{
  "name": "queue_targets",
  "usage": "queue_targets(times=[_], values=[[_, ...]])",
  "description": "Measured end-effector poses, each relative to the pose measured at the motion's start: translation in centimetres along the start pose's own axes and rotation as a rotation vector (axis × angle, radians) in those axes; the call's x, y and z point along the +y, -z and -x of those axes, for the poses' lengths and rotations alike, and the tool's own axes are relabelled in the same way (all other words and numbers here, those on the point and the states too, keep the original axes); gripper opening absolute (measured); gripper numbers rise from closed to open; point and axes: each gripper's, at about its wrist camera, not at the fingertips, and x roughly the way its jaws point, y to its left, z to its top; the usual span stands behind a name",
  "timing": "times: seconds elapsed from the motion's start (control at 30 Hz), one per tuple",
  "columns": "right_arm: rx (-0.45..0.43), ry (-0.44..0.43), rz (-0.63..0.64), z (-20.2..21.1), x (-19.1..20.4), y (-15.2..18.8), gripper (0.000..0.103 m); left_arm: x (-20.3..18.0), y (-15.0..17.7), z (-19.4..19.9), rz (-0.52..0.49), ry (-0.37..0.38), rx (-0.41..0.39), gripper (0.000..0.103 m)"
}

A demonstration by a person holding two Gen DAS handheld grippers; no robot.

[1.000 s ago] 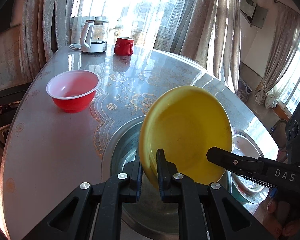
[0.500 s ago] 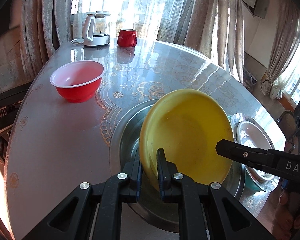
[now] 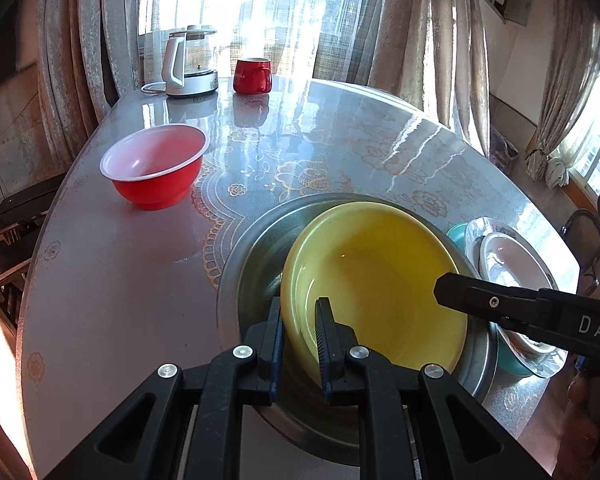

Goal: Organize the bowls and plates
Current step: 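Lower the yellow bowl into the steel bowl and open the right tool, then move the right tool to the rim of the red bowl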

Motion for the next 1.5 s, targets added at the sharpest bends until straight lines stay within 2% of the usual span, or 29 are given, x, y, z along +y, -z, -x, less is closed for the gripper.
queue_targets(times=[0.2, 0.33, 0.43, 0.67, 0.73, 0.8, 0.9, 1.03, 1.17, 1.33, 1.5], values=[[-0.012, 0.008, -0.003, 0.2, -0.1, 0.0, 0.029, -0.2, 0.1, 0.0, -0.014, -0.015, -0.007, 0.015], [-0.085, 0.004, 0.015, 1.4, 0.1, -0.1, 0.030, -0.2, 0.1, 0.0, -0.012, -0.017, -0.020, 0.017], [-0.101, -0.006, 0.034, 2.0, 0.4, -0.2, 0.030, -0.3, 0.1, -0.1, -0.017, -0.026, -0.028, 0.017], [-0.077, -0.021, 0.016, 1.4, 0.1, 0.1, 0.030, 0.5, -0.1, 0.4, 0.037, 0.020, -0.027, 0.019], [-0.071, -0.026, 0.006, 1.3, 0.0, 0.1, 0.030, 0.7, -0.3, 0.8, 0.054, 0.028, -0.039, 0.031], [-0.067, -0.027, -0.005, 1.3, -0.2, 0.2, 0.030, 0.8, -0.3, 1.4, 0.067, 0.038, -0.051, 0.039], [-0.068, -0.030, -0.006, 1.3, -0.2, 0.2, 0.030, 0.7, -0.5, 2.1, 0.070, 0.032, -0.053, 0.041], [-0.066, -0.032, -0.003, 1.2, -0.1, 0.2, 0.030, 0.6, -0.8, 3.2, 0.067, 0.026, -0.075, 0.051], [-0.058, -0.035, -0.003, 1.0, 0.0, 0.2, 0.030, 0.7, -1.0, 3.9, 0.064, 0.011, -0.090, 0.056], [-0.059, -0.032, -0.003, 0.9, 0.1, 0.2, 0.030, 1.1, -1.2, 4.4, 0.066, -0.025, -0.110, 0.069], [-0.056, -0.027, -0.004, 0.7, 0.2, 0.0, 0.031, 1.9, -1.3, 4.3, 0.093, -0.044, -0.107, 0.072]])
